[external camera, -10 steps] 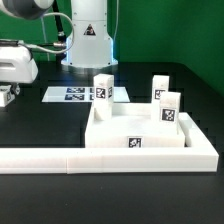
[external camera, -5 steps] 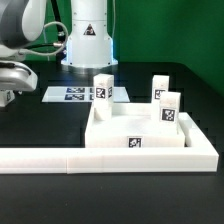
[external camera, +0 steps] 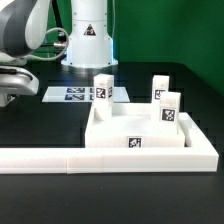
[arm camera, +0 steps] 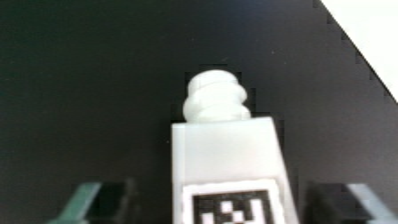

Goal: Assemble square table

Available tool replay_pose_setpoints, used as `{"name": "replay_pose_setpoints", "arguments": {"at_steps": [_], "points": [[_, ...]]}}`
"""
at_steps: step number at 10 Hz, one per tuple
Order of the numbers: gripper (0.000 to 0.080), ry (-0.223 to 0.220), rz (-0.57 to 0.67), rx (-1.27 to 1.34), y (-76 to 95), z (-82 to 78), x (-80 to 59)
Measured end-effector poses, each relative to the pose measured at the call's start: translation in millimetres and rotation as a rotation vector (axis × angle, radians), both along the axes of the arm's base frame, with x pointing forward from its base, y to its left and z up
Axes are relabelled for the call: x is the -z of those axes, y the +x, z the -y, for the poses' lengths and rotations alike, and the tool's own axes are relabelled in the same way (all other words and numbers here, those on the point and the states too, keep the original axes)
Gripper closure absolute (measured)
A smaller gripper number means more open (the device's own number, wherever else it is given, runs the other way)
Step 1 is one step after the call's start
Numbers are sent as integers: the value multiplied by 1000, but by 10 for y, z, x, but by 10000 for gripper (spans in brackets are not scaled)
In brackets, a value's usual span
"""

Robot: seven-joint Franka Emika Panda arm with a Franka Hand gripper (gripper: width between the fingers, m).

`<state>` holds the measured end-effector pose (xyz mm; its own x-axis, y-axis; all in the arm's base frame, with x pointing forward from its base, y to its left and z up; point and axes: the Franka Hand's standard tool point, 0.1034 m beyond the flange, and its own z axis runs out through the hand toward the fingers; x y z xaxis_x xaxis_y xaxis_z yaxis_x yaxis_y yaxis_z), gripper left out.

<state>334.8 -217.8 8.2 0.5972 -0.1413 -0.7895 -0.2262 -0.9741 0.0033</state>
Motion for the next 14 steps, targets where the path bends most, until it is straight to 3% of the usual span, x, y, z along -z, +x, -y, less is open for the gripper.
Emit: {"name": "replay_pose_setpoints", "arguments": {"at_steps": [1,6,11,13,14], "points": [[518,0,0,1,-2,4,-1],[517,2,4,-3,22,-14,-8],[515,2,56,-47,499,-425,-361],[515,-26,80,-38,645,-506,-470],[515,-25,79,-37,620,-491,-454]]}}
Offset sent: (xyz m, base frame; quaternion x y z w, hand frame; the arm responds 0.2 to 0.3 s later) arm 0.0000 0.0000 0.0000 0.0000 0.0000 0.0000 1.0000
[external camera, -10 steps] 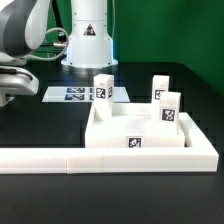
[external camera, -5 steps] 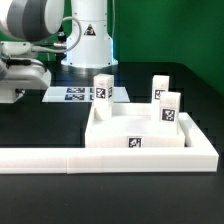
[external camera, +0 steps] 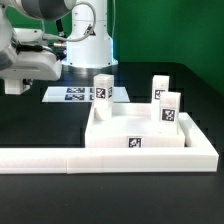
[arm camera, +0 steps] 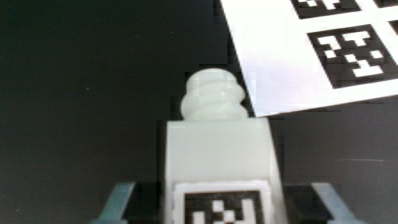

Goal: Assemble square table

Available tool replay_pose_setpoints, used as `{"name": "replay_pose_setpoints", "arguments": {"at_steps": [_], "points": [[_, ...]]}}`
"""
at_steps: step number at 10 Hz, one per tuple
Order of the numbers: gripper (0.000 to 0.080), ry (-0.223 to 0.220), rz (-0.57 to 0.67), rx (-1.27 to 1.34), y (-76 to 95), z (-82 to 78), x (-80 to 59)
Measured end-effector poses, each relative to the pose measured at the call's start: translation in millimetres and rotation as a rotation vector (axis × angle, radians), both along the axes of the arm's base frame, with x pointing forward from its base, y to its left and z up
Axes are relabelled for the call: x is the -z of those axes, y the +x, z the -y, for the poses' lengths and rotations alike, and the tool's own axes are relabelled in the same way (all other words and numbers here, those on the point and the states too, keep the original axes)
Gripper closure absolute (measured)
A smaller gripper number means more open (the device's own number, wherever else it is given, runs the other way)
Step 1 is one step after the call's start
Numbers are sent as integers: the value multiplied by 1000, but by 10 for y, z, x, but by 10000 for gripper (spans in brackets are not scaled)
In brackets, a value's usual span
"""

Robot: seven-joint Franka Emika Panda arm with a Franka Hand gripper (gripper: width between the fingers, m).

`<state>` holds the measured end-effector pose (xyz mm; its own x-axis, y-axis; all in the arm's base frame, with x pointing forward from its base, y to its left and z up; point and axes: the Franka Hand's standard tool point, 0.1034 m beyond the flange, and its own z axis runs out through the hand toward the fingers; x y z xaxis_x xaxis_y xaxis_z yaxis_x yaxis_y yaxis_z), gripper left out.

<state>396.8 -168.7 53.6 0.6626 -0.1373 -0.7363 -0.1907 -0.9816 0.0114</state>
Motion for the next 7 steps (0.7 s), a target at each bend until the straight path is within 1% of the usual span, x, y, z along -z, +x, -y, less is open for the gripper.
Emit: {"name": "replay_pose_setpoints", "arguments": {"at_steps": [1,3,4,5,6,7], "points": [[515,-22,76,-11,80,37,53],[515,-43,194,-16,120,11,35],[515,-46,230,-17,170,-35,-7],[515,-52,294,-17,260,-93,-46],[515,-52,342,-22,330,-160,-127],[515,-59,418,-23,435,-210,-205]]}}
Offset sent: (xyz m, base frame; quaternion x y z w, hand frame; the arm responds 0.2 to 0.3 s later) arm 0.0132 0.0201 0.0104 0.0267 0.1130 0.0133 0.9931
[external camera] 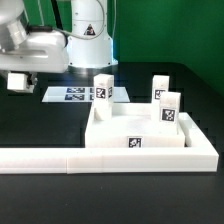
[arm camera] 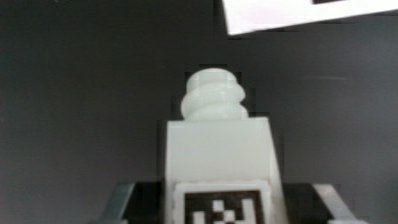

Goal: Assemble square table

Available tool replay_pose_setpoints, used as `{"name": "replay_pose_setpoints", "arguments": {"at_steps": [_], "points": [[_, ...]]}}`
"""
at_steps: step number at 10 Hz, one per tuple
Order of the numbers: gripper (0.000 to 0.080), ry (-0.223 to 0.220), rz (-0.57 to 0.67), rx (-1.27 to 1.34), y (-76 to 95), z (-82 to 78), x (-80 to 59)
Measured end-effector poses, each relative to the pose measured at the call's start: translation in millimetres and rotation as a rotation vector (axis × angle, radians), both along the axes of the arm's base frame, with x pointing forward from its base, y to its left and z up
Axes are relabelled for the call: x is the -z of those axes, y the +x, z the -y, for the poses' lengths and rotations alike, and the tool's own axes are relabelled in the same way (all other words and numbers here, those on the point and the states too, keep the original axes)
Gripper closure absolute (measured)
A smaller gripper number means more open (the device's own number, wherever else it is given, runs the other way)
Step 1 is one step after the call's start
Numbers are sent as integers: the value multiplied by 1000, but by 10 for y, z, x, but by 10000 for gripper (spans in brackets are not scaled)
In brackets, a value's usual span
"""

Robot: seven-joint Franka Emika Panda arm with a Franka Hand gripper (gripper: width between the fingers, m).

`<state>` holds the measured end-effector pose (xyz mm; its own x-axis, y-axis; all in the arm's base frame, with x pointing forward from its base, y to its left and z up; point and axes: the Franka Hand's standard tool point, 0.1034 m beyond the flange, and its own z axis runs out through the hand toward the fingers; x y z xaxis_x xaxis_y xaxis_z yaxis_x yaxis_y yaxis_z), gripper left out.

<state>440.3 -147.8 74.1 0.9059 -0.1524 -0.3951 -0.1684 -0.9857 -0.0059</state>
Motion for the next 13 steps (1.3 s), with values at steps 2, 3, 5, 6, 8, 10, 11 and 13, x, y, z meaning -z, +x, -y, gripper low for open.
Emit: {"name": "replay_pose_setpoints", "arguments": {"at_steps": [2,3,5,6,8,10,11,13], "points": [[515,-11,97,-9,75,-37,-117],[515,-42,177,-18,124,13,-95],[515,-78,275,-22,117,51,-67],[515,-80,267,-15,25,9,2],[515,-68,275,-13,171,-128,-53],[515,-71,310,-13,428,-319,-159],[515,-74,325,-12,513,-424,-199],[515,-82,358,-29,589,-463,-208]]}}
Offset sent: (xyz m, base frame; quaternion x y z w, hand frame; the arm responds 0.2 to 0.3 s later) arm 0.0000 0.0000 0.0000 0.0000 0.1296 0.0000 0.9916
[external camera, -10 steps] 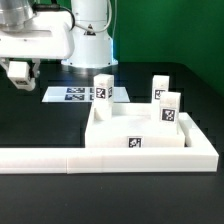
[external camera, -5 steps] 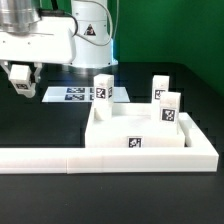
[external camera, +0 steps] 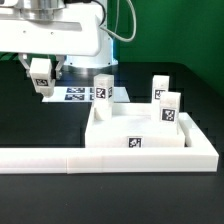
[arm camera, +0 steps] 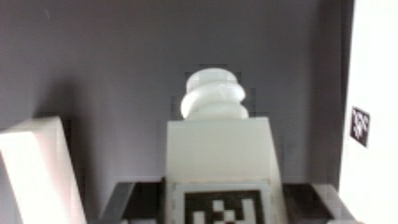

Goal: Assemble square table

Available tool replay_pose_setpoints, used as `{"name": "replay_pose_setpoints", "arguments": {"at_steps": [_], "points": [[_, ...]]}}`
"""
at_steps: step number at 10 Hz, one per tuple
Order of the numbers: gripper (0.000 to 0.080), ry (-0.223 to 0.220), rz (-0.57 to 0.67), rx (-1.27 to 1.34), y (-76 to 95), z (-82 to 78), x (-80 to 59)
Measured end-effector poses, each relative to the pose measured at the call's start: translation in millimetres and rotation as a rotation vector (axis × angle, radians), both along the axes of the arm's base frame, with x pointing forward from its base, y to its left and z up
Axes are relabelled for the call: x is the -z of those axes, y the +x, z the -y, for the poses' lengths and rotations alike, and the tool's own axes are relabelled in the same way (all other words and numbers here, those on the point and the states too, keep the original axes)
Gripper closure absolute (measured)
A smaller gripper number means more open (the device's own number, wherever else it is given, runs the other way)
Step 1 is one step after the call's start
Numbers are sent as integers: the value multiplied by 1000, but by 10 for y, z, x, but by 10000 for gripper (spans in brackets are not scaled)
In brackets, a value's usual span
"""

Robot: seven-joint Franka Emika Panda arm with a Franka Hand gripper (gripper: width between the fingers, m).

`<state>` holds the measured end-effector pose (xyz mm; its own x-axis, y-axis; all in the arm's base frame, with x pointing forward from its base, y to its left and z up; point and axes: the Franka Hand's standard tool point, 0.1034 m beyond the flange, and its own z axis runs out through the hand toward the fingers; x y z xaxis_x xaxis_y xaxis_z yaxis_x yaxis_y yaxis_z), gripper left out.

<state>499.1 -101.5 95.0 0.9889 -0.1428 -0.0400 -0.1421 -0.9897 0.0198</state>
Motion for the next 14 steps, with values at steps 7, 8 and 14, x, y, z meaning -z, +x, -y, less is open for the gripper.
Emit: {"name": "replay_pose_setpoints", "arguments": {"at_steps": [7,8,14], "points": [[515,31,12,-6,245,-402,-93],[515,35,14,-22,279,-500,-88],[515,-24,213,-38,394,-551,-58]]}}
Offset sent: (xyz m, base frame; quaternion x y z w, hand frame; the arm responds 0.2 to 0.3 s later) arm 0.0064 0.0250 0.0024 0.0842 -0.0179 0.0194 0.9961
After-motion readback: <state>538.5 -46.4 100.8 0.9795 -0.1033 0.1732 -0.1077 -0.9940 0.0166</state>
